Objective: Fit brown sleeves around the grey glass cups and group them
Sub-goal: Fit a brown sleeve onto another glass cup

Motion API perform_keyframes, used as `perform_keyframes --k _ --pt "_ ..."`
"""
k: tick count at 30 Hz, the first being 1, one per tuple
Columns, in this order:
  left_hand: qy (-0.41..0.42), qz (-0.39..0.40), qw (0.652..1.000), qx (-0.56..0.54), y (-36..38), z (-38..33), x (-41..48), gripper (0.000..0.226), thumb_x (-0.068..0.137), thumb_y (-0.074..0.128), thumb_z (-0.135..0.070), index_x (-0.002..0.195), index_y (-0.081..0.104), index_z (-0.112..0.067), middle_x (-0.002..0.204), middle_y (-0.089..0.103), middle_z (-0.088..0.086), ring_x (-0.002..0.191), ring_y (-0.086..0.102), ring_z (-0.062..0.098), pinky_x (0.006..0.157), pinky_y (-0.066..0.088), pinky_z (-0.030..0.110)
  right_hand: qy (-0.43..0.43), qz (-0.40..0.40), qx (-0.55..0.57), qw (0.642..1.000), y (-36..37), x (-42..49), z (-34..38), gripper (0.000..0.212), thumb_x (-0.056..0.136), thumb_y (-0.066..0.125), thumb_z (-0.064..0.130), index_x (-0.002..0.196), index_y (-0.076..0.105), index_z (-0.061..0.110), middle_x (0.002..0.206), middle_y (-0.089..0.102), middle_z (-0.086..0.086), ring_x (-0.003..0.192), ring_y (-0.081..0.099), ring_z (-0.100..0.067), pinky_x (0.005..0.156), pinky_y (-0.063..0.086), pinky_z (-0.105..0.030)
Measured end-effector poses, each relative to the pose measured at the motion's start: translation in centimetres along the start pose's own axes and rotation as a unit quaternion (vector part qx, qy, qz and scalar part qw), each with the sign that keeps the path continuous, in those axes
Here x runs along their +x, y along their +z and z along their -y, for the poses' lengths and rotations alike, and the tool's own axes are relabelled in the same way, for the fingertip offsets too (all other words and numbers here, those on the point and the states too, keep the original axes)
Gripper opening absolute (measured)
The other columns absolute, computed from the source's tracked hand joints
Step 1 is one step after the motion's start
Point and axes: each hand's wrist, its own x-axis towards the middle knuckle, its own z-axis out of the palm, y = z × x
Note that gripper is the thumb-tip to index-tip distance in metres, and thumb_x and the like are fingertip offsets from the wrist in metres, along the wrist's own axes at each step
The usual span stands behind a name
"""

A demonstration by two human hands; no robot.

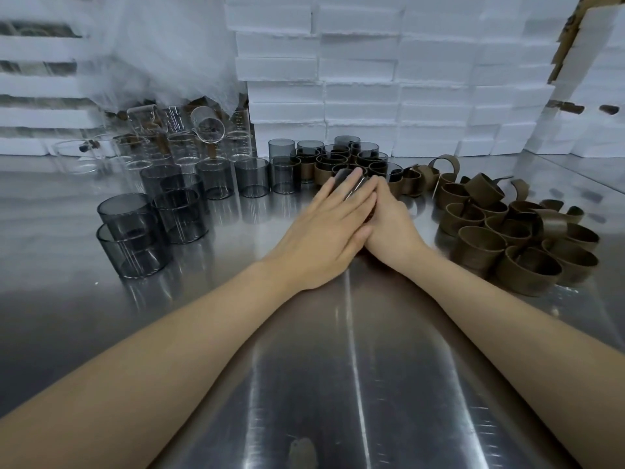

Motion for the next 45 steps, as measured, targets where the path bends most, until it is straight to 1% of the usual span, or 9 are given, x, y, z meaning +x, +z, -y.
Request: perform_keyframes --k 10,20,23,27,30,34,37,40,45 --pt "-0.141 -0.024 0.990 -0.005 -0.8 -0.9 0.0 0.067 0.104 0.030 -0.040 0.155 0.001 -0.007 0.164 -0.013 0.004 0.151 -0.008 0.022 0.119 0.003 0.026 -0.084 0.049 0.018 0.995 0.6 -0.5 0.5 0.030 0.079 0.063 0.005 0.097 0.041 0.012 0.072 0.057 0.009 0.066 0.058 0.002 0.054 0.038 -0.011" --pt "-0.248 -0.122 0.939 -0.206 -1.0 -0.1 0.1 0.061 0.104 0.035 -0.042 0.156 0.014 -0.017 0.161 0.023 -0.002 0.141 0.029 0.004 0.111 0.024 0.014 -0.093 0.103 0.021 0.990 0.5 -0.7 0.8 0.044 0.073 0.074 0.009 0.097 0.038 0.013 0.074 0.058 0.006 0.064 0.057 -0.001 0.057 0.042 -0.017" --pt "-0.291 -0.131 0.892 -0.322 -1.3 0.4 0.2 0.057 0.102 0.040 -0.045 0.153 0.027 -0.023 0.144 0.046 -0.008 0.120 0.042 -0.009 0.095 0.027 -0.004 -0.078 0.116 0.033 0.990 0.4 -0.8 1.1 0.046 0.073 0.075 0.009 0.095 0.036 0.016 0.077 0.060 -0.008 0.064 0.057 -0.014 0.061 0.049 -0.036" --pt "-0.372 -0.124 0.734 -0.555 -1.3 1.0 0.8 0.030 0.102 0.036 -0.049 0.110 0.061 -0.035 0.106 0.071 -0.006 0.099 0.068 0.008 0.095 0.052 0.029 -0.069 0.114 0.093 0.987 0.3 -1.0 1.4 0.050 0.072 0.074 0.005 0.089 0.035 0.030 0.084 0.066 -0.002 0.063 0.063 -0.013 0.060 0.052 -0.034" --pt "-0.381 -0.077 0.688 -0.614 -1.1 1.0 0.7 0.057 0.100 0.022 -0.058 0.126 0.058 -0.022 0.116 0.070 0.005 0.104 0.068 0.018 0.090 0.055 0.036 -0.047 0.110 0.131 0.984 0.1 -0.9 1.4 0.050 0.067 0.070 -0.001 0.091 0.035 0.026 0.080 0.064 -0.010 0.061 0.064 -0.021 0.060 0.055 -0.046" --pt "-0.354 -0.036 0.706 -0.612 -0.6 0.9 0.8 0.068 0.098 0.011 -0.061 0.124 0.060 -0.023 0.122 0.069 0.007 0.113 0.065 0.023 0.095 0.054 0.035 -0.028 0.073 0.167 0.983 0.1 -0.7 1.4 0.049 0.061 0.062 0.001 0.090 0.032 0.027 0.083 0.051 0.002 0.073 0.055 -0.012 0.064 0.046 -0.038" --pt "-0.316 -0.029 0.747 -0.585 -0.4 0.6 0.6 0.061 0.090 0.028 -0.065 0.130 0.055 -0.027 0.127 0.065 -0.003 0.120 0.060 0.012 0.107 0.045 0.040 -0.009 0.056 0.164 0.985 -0.2 -0.5 1.2 0.050 0.065 0.057 -0.009 0.098 0.032 0.019 0.087 0.047 0.001 0.080 0.051 -0.012 0.066 0.046 -0.044" --pt "-0.289 0.002 0.792 -0.539 -0.2 0.4 0.3 0.060 0.082 0.038 -0.065 0.133 0.048 -0.035 0.128 0.060 -0.016 0.128 0.050 0.003 0.116 0.032 0.037 -0.023 0.067 0.162 0.984 -0.5 -0.6 1.2 0.060 0.070 0.046 -0.023 0.111 0.027 0.017 0.095 0.045 0.001 0.075 0.050 0.006 0.059 0.046 -0.023" --pt "-0.287 0.024 0.797 -0.530 0.2 0.6 0.3 0.053 0.098 0.042 -0.045 0.144 0.036 -0.018 0.134 0.056 -0.004 0.120 0.054 0.001 0.097 0.044 0.014 -0.004 0.052 0.155 0.987 -0.2 -0.5 1.6 0.069 0.069 0.042 -0.027 0.123 0.031 0.015 0.095 0.048 0.003 0.075 0.054 -0.003 0.061 0.046 -0.023"
